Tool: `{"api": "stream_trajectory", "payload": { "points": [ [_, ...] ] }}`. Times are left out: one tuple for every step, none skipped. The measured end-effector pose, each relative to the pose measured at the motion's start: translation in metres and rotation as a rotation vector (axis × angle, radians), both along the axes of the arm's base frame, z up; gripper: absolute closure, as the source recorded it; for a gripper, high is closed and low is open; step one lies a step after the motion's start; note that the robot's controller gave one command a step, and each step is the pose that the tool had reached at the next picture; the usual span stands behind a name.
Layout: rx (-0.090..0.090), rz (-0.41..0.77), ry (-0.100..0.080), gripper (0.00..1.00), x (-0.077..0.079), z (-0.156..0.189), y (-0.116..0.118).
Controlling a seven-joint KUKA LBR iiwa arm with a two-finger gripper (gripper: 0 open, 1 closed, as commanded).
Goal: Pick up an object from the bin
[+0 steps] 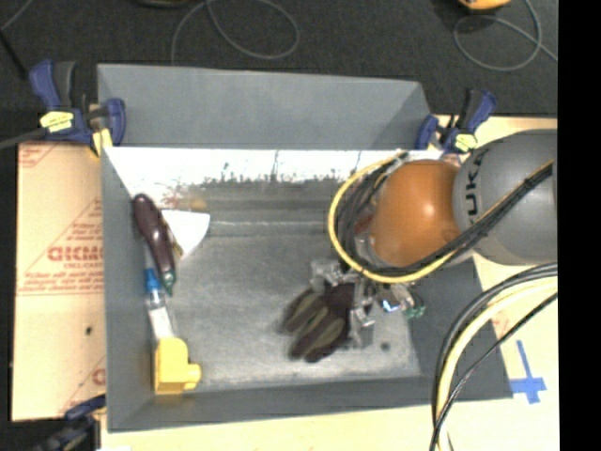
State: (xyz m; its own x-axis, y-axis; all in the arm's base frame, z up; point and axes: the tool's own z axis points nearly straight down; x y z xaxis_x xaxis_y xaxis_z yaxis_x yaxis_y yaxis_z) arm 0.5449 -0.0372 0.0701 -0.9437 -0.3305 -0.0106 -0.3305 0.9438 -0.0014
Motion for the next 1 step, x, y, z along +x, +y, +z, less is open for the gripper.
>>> {"api": "stream_trajectory", "payload": {
  "points": [
    [-0.001, -0.001, -0.004, 1.00, 0.0015, 0.0017, -0.0021]
  ]
}}
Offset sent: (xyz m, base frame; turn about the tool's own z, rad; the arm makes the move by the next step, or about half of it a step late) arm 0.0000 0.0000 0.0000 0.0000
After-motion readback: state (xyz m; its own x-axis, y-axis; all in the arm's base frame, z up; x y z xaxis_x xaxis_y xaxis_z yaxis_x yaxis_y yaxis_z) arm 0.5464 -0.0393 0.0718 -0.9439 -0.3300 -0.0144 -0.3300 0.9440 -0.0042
